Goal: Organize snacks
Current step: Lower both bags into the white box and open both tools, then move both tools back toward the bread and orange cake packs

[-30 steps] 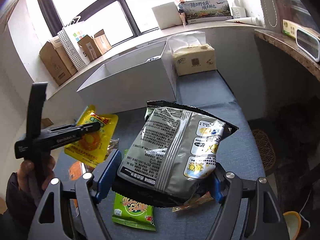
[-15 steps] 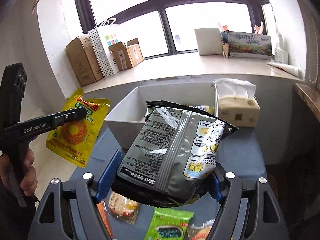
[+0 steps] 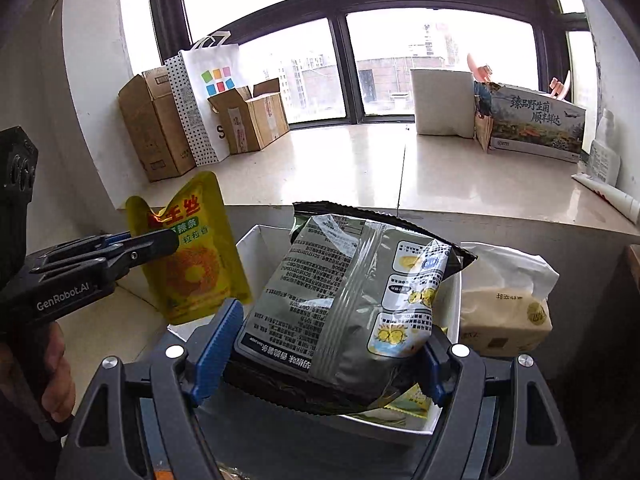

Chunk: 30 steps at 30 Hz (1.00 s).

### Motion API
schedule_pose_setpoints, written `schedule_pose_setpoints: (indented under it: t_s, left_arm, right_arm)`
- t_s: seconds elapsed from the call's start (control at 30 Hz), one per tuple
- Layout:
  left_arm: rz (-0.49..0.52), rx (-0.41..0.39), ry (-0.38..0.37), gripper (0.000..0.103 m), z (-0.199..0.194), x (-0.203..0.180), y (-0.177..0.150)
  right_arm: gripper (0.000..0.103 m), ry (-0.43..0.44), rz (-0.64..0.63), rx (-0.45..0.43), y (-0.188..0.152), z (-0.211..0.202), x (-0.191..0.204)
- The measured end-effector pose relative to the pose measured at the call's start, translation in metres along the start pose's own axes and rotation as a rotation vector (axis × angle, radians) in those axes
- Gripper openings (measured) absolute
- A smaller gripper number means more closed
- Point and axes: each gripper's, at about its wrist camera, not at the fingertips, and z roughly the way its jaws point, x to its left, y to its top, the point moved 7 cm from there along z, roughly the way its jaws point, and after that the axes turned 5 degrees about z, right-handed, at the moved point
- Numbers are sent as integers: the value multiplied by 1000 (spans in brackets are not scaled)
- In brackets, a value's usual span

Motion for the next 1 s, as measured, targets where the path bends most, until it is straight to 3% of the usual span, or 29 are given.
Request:
schedule_pose_setpoints:
  t_s: [0.23, 0.33, 0.4, 0.47, 0.53, 0.57, 0.73, 0.8, 1.0]
  left_arm:
    - [1, 25, 5, 29, 22, 3, -9]
    - [-6, 44, -26, 29, 26, 4, -12]
    - [-22, 57, -59, 40, 27, 4, -13]
    - [-27, 46, -36, 71, 26, 8, -12]
    - [-23, 39, -31, 90, 23, 10, -13]
    - [-25, 39, -31, 94, 23, 11, -13]
    - [-4, 44, -8, 102, 17, 11, -16]
    - [13, 42, 1, 102, 12, 8, -18]
    - [55, 14, 12, 103, -18, -3, -31]
  right_arm:
    - [81, 11, 22, 23, 8, 26, -1]
    - [82, 15, 15, 29, 6, 31, 2]
    - [85, 3, 10, 43, 5, 35, 3]
    - [85, -26, 15, 56, 4, 39, 0]
    - [92, -31, 35, 66, 3, 42, -4]
    - [95, -15, 51, 71, 2, 43, -6]
    - [96, -9, 80, 60, -2, 34, -13]
    - [103, -18, 77, 37, -2, 25, -14]
    - [103, 17, 66, -29, -3, -18, -9]
